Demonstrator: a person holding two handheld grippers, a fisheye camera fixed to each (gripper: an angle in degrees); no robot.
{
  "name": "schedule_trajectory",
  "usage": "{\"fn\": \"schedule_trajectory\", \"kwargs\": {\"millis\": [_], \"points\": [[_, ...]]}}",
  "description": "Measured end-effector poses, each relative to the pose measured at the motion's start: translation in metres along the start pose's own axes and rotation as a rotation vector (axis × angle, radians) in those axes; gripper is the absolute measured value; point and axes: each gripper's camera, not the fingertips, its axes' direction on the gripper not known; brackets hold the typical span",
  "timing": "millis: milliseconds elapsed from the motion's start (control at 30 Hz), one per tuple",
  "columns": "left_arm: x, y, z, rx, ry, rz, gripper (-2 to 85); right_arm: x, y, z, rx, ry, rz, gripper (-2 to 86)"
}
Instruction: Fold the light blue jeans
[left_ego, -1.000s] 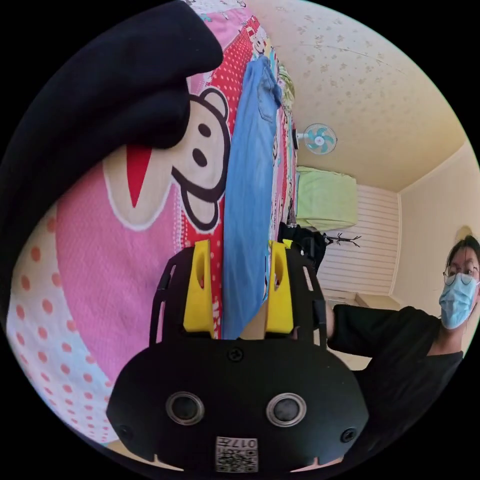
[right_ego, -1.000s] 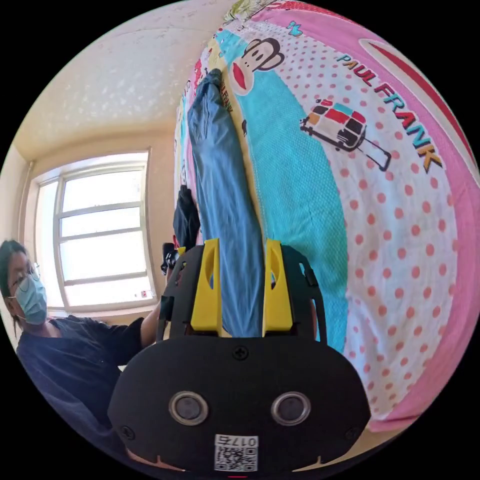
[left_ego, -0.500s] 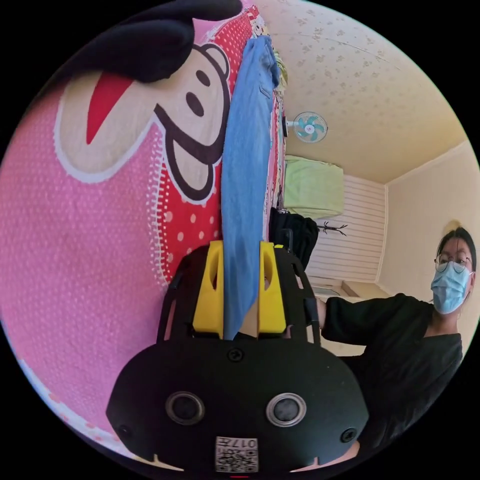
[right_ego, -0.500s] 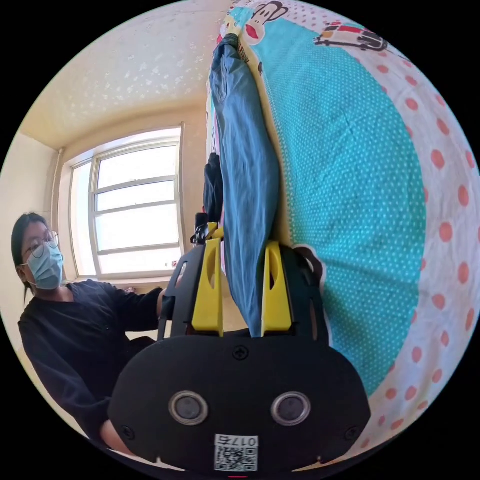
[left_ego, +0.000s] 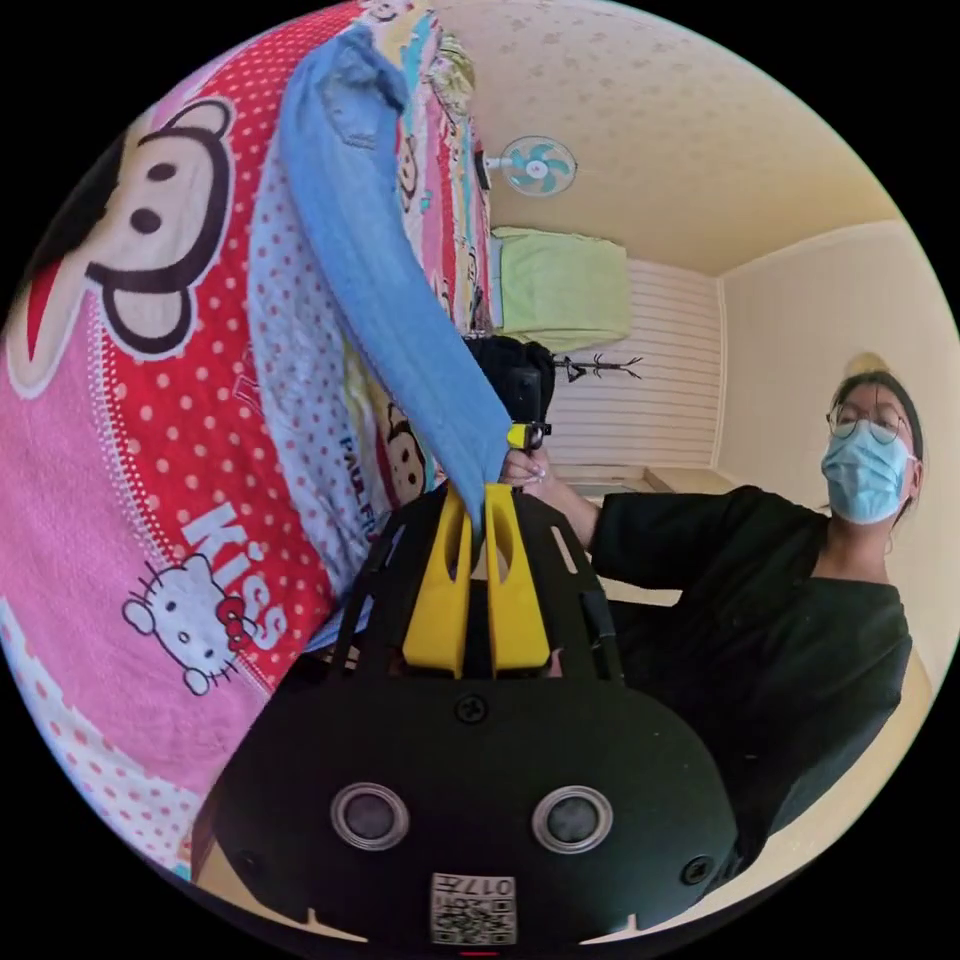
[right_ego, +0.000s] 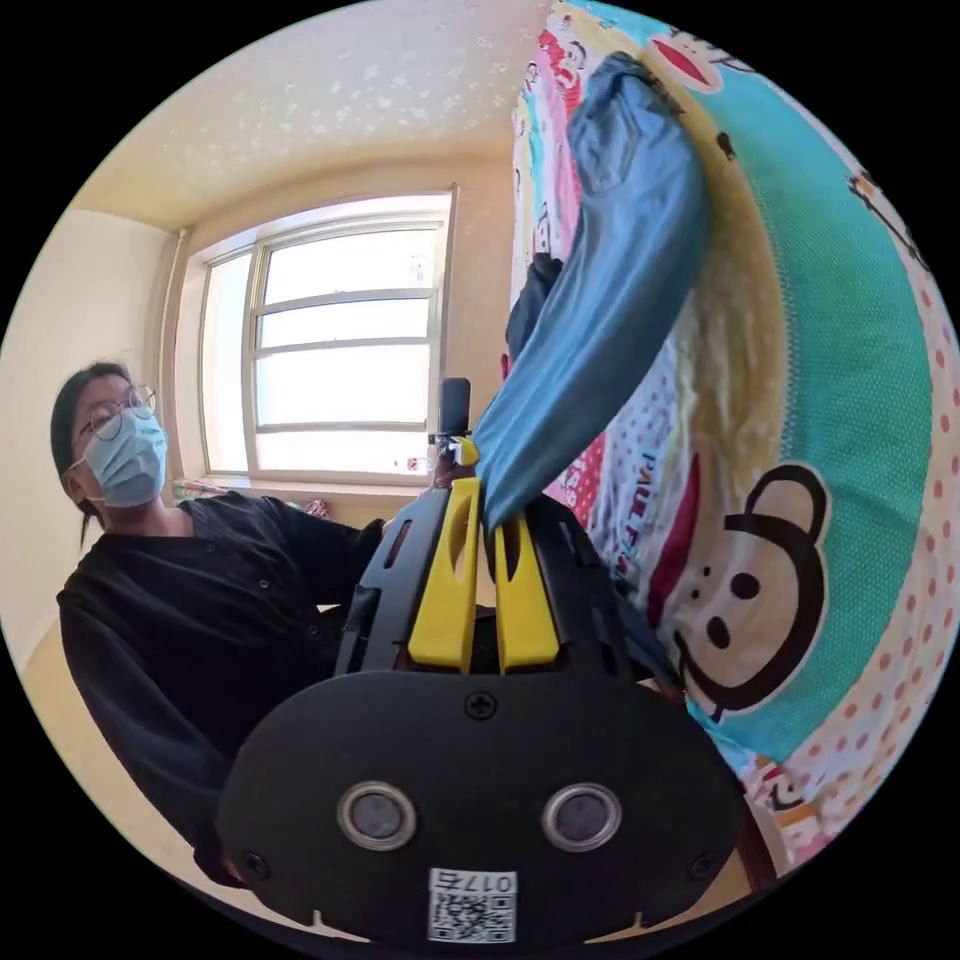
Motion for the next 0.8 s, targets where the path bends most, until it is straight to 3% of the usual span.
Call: {"fn": "schedule_trajectory", "kwargs": {"millis": [267,533,667,800], "points": [[0.209,0.002,0.082,0.142,0.013,0.382,-0.7,-0.248,0.027,-0.011,0.041,-0.076,-0.379,-0.2],[0.392,-0.010,0.253,0.260,-0.088,0.736,-0.6,-0.444,0.057,-0.020,0.039,-0.028,-0.757,-0.2],[0.421,-0.038,0.329,0.400,-0.112,0.739,-0.6,-0.509,0.049,-0.017,-0.006,0.030,-0.829,-0.1],[0.385,-0.118,0.422,0.464,-0.207,0.572,-0.7,-0.513,0.008,-0.009,-0.010,0.157,-0.771,-0.1]]}}
